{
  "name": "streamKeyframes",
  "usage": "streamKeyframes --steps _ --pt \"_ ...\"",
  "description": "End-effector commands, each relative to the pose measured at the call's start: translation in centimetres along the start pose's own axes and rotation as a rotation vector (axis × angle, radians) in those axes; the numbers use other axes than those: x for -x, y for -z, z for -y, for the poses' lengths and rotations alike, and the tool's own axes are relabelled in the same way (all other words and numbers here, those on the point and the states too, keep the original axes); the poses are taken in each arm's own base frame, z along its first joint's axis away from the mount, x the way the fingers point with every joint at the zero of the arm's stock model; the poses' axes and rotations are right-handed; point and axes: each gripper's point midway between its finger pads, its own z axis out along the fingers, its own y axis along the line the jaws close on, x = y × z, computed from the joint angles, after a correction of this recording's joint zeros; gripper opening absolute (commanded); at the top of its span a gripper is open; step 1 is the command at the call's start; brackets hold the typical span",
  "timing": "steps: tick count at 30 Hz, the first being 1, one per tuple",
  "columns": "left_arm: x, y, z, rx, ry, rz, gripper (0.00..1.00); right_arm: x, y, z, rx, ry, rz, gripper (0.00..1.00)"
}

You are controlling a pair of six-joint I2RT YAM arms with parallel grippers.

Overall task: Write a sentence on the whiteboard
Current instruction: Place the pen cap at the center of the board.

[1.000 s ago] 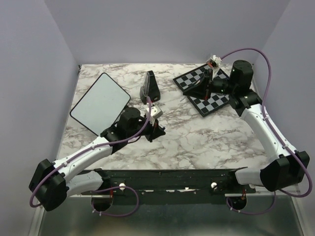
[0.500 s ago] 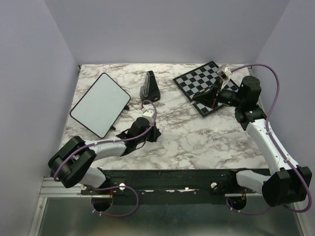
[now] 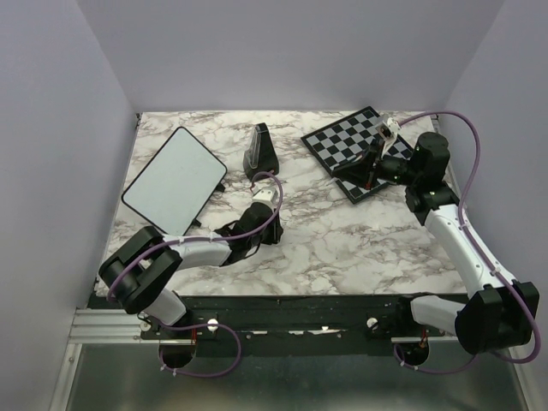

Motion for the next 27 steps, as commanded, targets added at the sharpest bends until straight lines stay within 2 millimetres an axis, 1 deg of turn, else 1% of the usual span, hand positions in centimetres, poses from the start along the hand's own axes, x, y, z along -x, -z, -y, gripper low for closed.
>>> streamKeyframes --steps 1,5,6,8,9,10,11,12,14,15,16,17,18,19,20,21,23,24,25,26,27 --pt "1.2 0.7 -0.9 0.075 0.002 0.035 0.44 -0.3 -0.1 -0.1 0.034 -0.006 -0.001 0.01" --pt "1.9 1.3 -0.8 0.077 0.0 0.05 0.49 -0.4 -0.1 -0.2 0.046 -0.012 -0.004 0.01" --pt "2.5 1.7 -0.7 0.072 -0.003 0.067 0.5 -0.4 -0.1 -0.2 0.047 -0.009 -0.004 0.01" --pt "3.2 2.5 -0.7 0.075 -0.006 0.094 0.55 -0.4 -0.1 -0.4 0.058 0.002 -0.005 0.01" --pt "4.4 3.4 -0.4 0.065 -0.003 0.132 0.57 -0.4 -0.1 -0.4 0.057 0.002 -0.004 0.01" --pt "4.9 3.9 -0.8 0.077 -0.01 0.15 0.64 -0.4 -0.1 -0.4 0.058 -0.001 -0.005 0.01" --pt "5.5 4.5 -0.9 0.074 -0.012 0.167 0.66 -0.4 -0.1 -0.5 0.065 -0.004 -0.009 0.01" --pt "6.5 5.6 -0.8 0.065 -0.004 0.196 0.67 -0.4 -0.1 -0.5 0.071 -0.005 -0.011 0.01" --pt "7.9 6.7 -1.6 0.059 0.006 0.225 0.72 -0.6 -0.2 -0.6 0.077 -0.01 -0.014 0.01" --pt "9.2 8.1 -1.5 0.042 0.016 0.267 0.75 -0.6 -0.2 -0.7 0.083 -0.012 -0.015 0.0" --pt "9.7 8.8 -1.8 0.042 0.023 0.29 0.83 -0.6 -0.2 -0.8 0.089 -0.014 -0.016 0.0" --pt "10.6 9.6 -2.6 0.063 0.043 0.325 0.88 -0.6 -0.1 -1.0 0.1 -0.011 -0.015 0.01" --pt "11.6 11.4 -2.7 0.064 0.064 0.37 0.92 -0.6 -0.1 -1.1 0.109 -0.008 -0.015 0.01" --pt "12.1 12.3 -3.0 0.07 0.085 0.395 0.99 -0.6 -0.1 -1.3 0.117 -0.006 -0.015 0.01" --pt "12.7 13.3 -3.3 0.072 0.117 0.422 0.99 -0.3 0.0 -1.6 0.129 0.005 -0.01 0.0" --pt "13.6 15.4 -3.6 0.06 0.143 0.467 0.99 -0.4 0.0 -1.7 0.135 0.009 -0.009 0.0" --pt "14.3 17.7 -3.9 0.054 0.188 0.519 0.99 -0.6 0.1 -2.1 0.159 0.013 -0.015 0.01" --pt "14.6 19.7 -4.5 0.059 0.231 0.567 0.99 -0.8 0.0 -2.2 0.176 0.003 -0.022 0.0" --pt "14.7 20.7 -5.2 0.079 0.251 0.597 0.99 -0.8 0.0 -2.5 0.203 0.003 -0.03 0.01" --pt "14.7 21.6 -5.9 0.102 0.27 0.619 0.99 -1.0 0.1 -3.4 0.26 -0.002 -0.039 0.0" --pt "14.1 23.0 -7.0 0.134 0.298 0.642 0.99 -1.3 -0.1 -3.7 0.288 -0.012 -0.048 0.01"
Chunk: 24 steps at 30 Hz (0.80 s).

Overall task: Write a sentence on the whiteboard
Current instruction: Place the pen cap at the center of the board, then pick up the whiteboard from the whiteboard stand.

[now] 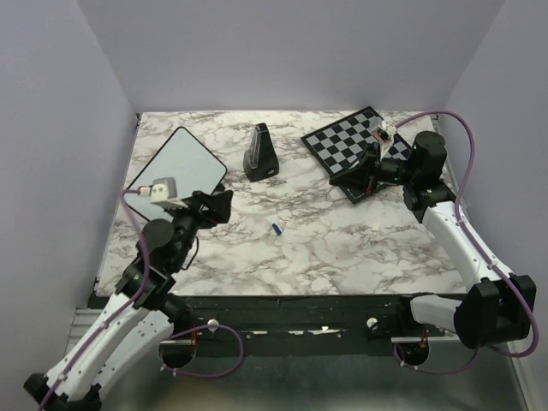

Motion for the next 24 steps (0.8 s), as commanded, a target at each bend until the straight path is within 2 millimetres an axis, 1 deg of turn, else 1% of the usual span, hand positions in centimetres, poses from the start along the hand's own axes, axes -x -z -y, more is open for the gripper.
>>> streamKeyframes --steps 1,3,4,5,6,7,8,9,10,11,12,13,14,15,17,18,19,21,22,24 --pt "1.5 4.3 -5.5 0.219 0.07 0.082 0.99 -0.7 -0.4 -2.2 0.166 0.003 -0.03 0.01" --pt "1.6 5.6 -6.6 0.265 0.07 0.09 0.98 -1.2 -1.2 -2.5 0.175 0.013 -0.041 0.01" --pt "2.3 6.0 -6.9 0.284 0.066 0.104 0.98 -1.4 -1.4 -2.5 0.177 0.013 -0.047 0.0" --pt "2.5 6.3 -7.1 0.302 0.053 0.101 0.98 -1.6 -1.8 -2.9 0.189 0.008 -0.057 0.0" --pt "1.9 6.3 -7.8 0.343 0.023 0.065 0.98 -1.7 -2.0 -3.0 0.198 0.003 -0.06 0.01" --pt "2.8 6.4 -7.6 0.353 -0.008 0.067 0.98 -1.7 -2.0 -3.1 0.202 -0.001 -0.062 0.0" --pt "3.0 6.2 -7.7 0.368 -0.03 0.055 0.98 -1.8 -2.2 -3.2 0.208 -0.007 -0.064 0.01" --pt "2.6 5.4 -7.9 0.389 -0.059 0.016 0.98 -1.8 -2.3 -3.4 0.214 -0.007 -0.065 0.0" --pt "3.4 5.0 -7.5 0.388 -0.077 0.01 0.99 -1.8 -2.2 -3.4 0.214 -0.005 -0.065 0.01" --pt "3.4 4.6 -7.7 0.398 -0.108 -0.014 0.99 -1.7 -2.2 -3.5 0.216 0.0 -0.063 0.01" --pt "3.1 3.3 -8.4 0.41 -0.115 -0.064 0.99 -1.8 -2.2 -3.5 0.214 0.0 -0.062 0.01" --pt "3.9 2.7 -8.3 0.4 -0.106 -0.072 0.99 -1.7 -2.2 -3.6 0.216 0.002 -0.062 0.0" --pt "4.0 2.1 -8.8 0.391 -0.088 -0.097 0.99 -1.7 -2.2 -3.6 0.213 0.006 -0.06 0.01" --pt "4.6 1.2 -9.8 0.36 -0.039 -0.115 0.99 -1.6 -2.1 -3.7 0.213 0.008 -0.059 0.01" --pt "5.4 1.0 -11.1 0.335 0.04 -0.089 0.99 -1.6 -2.1 -3.6 0.207 0.009 -0.058 0.0" --pt "6.0 0.9 -10.2 0.255 0.089 -0.069 0.99 -1.5 -2.1 -3.8 0.209 0.012 -0.057 0.0" --pt "6.8 1.8 -12.6 0.318 0.131 -0.023 0.99 -1.5 -2.0 -3.8 0.209 0.013 -0.056 0.01" --pt "7.1 2.7 -13.4 0.332 0.155 0.003 0.99 -1.4 -2.0 -3.9 0.21 0.019 -0.054 0.01" --pt "6.7 3.0 -14.4 0.368 0.154 0.004 0.99 -1.3 -2.0 -4.0 0.21 0.023 -0.052 0.0" --pt "6.0 3.3 -15.8 0.419 0.147 -0.007 0.99 -1.3 -1.9 -4.1 0.216 0.02 -0.053 0.01"
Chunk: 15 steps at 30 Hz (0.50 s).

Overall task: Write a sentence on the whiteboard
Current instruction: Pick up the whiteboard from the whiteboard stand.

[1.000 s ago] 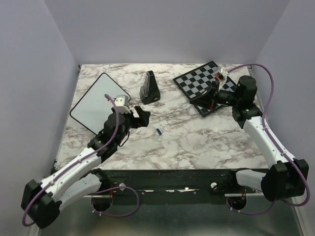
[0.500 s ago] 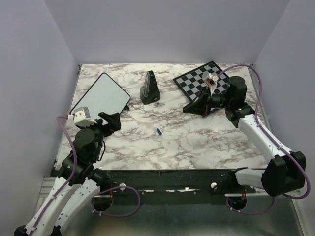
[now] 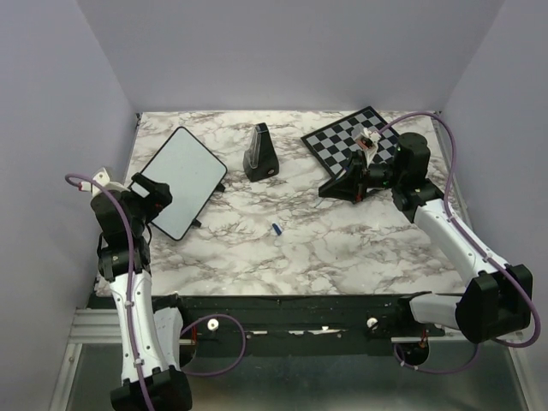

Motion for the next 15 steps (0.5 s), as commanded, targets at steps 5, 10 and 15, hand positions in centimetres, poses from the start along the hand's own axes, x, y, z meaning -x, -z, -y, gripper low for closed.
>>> streamKeyframes --steps 5,10,15 --pt "-2.0 -0.5 -3.6 0.041 -0.002 -0.005 0.98 0.7 0.1 -1.1 0.039 0.044 0.006 0.01" --pt "-2.9 -0.6 -7.5 0.202 0.021 -0.001 0.98 0.7 0.1 -1.2 0.046 0.035 0.008 0.0" --pt "-3.1 -1.5 -9.9 0.3 0.029 -0.012 0.98 0.7 0.0 -1.3 0.06 0.023 0.007 0.01"
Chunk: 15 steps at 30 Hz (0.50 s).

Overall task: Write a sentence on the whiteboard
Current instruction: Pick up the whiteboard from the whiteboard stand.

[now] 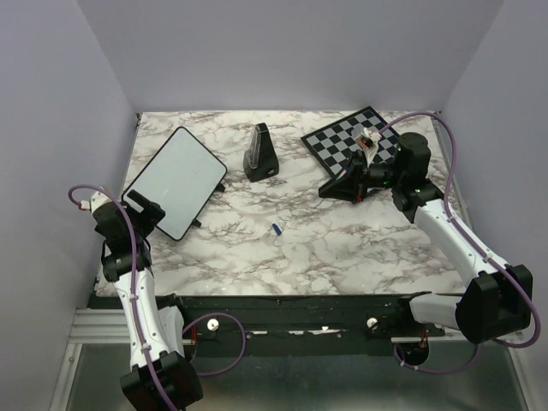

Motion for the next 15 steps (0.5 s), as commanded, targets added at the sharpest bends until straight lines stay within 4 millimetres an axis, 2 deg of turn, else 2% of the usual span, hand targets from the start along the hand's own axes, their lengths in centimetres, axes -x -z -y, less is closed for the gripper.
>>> streamKeyframes --steps 1,2,3,4,6,7,9,15 --pt "1.0 -1.7 -1.6 0.055 0.014 0.028 0.98 0.5 0.0 -1.0 0.048 0.02 0.005 0.0" --pt "0.6 -2.3 -1.5 0.034 0.025 0.019 0.98 0.4 -0.1 -1.0 0.053 0.018 0.005 0.01" --pt "1.4 -3.1 -0.8 -0.016 0.027 0.051 0.97 0.5 -0.1 -1.1 0.055 0.018 0.005 0.01" --pt "1.4 -3.5 0.0 -0.062 0.036 0.052 0.96 0.5 0.0 -1.1 0.055 0.018 0.006 0.01" --pt "0.8 -4.4 -0.3 -0.082 0.048 0.049 0.95 0.5 0.0 -1.2 0.056 0.018 0.006 0.0" --pt "1.6 -4.7 0.2 -0.111 0.039 0.086 0.94 0.6 0.0 -1.2 0.055 0.021 0.007 0.01" --pt "0.8 -5.3 -0.1 -0.13 0.029 0.06 0.93 0.7 0.0 -1.3 0.054 0.025 0.009 0.01" --pt "1.6 -5.8 0.3 -0.212 -0.043 0.106 0.91 0.8 0.1 -1.5 0.056 0.03 0.01 0.0"
